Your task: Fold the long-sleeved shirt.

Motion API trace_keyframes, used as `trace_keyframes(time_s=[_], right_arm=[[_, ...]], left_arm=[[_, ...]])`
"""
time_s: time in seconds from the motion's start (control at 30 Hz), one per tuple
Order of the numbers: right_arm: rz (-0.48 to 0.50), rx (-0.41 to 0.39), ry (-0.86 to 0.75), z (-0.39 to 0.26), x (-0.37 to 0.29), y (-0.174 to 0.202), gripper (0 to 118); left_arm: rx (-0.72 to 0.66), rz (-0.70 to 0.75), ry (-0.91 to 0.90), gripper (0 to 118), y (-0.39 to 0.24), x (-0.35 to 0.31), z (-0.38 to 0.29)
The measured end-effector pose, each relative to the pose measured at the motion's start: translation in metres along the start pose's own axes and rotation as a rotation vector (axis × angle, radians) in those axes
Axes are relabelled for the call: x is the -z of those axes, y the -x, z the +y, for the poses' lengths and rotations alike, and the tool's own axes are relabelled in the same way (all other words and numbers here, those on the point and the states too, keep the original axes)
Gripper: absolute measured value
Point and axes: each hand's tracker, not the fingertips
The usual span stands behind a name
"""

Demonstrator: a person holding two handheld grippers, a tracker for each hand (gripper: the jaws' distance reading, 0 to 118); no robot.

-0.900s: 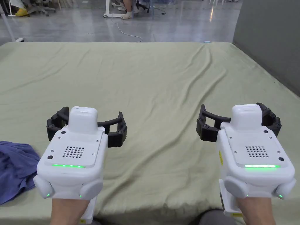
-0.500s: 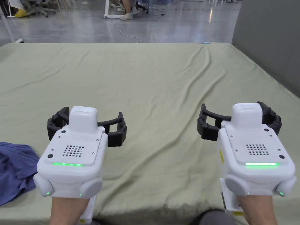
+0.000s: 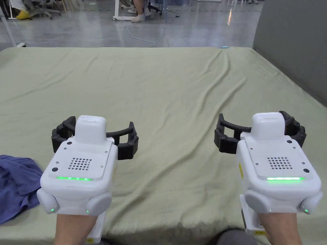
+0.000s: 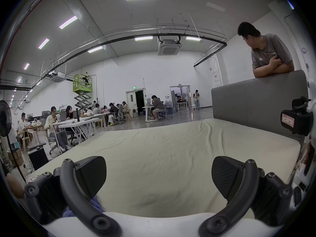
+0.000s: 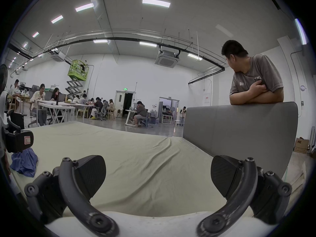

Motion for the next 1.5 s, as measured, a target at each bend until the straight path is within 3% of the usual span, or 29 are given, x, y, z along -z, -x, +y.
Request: trace_keyframes(time_s=[1.43, 1.47, 1.5], right_arm=[[-0.004, 0.018, 0.012, -0.0017, -0.0005, -0.0032, 118], [-0.001, 0.02, 0.018, -0.0016, -0.0009, -0.0032, 108], [0.019, 0.03, 0.032, -0.001, -0.0026, -0.0041, 55]], left_arm=[[-0.004, 0.007, -0.02, 118, 0.0004, -0.0006, -0.0032], [-0.007, -0.004, 0.016, 108, 0.001, -0.0016, -0.0027], [-0.026, 0.002, 0.029, 45, 0.0012, -0.0038, -0.001]])
